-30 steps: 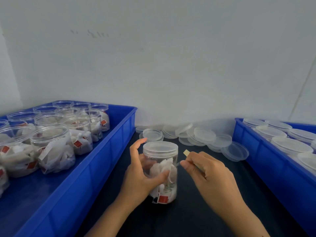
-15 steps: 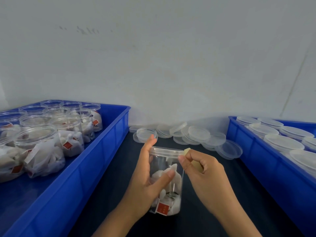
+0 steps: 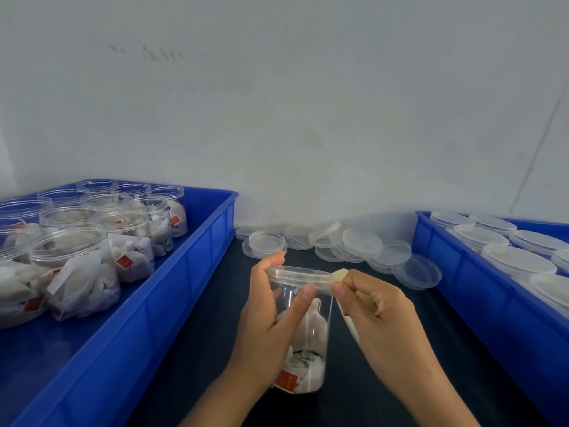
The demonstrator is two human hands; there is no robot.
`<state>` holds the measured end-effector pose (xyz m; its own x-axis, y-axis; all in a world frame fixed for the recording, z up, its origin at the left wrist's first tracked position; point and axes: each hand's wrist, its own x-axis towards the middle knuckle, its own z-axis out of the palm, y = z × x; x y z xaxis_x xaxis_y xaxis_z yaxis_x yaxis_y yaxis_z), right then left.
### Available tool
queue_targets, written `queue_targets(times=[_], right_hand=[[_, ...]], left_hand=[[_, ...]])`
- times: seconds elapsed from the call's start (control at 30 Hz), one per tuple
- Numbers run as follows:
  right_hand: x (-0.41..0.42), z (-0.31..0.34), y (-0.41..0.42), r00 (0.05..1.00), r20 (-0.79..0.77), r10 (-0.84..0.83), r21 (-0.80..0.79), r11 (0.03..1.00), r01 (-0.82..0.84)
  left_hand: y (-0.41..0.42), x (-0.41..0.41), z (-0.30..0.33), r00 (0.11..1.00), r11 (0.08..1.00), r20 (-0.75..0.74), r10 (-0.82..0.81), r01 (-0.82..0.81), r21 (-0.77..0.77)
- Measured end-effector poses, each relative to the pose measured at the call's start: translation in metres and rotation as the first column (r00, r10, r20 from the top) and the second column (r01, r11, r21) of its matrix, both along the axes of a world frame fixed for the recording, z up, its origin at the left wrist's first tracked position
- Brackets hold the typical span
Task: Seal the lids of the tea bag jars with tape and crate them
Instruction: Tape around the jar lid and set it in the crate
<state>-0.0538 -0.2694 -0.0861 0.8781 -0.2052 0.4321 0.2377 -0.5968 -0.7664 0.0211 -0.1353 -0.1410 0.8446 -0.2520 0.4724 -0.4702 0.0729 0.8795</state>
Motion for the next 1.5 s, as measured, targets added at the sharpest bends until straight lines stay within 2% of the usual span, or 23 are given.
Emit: queue_targets(times=[0.33,0.7,1.3,1.5], right_hand=[[0.0001,0.0000,-0.0009,1.000,-0.004,-0.019,-0.066,0.998,0.018],[-0.0048,0.0051,-0.0073,0.996,-0.024,0.090,-0.080,0.993,-0.092],[-0.0019,0.0016,-0.0070,0.998,-0.016,0.058,-0.044,0.997,-0.059],[-0.0013,-0.0009,-0.0070,0.999,-0.019,0.036,0.015,0.999,-0.036]], left_hand=[[-0.0001,-0.0043,0.0027,1.000,1.000,-0.022,0.003,-0.003,-0.001],[0.0055,-0.0045,0.0068,0.999,0.997,0.007,0.032,-0.032,0.064],[0.0036,-0.0041,0.0054,0.998,0.996,0.046,0.048,-0.051,0.070],[0.0026,-0.0027,0.0044,0.996,0.995,0.043,0.083,-0.086,0.056]])
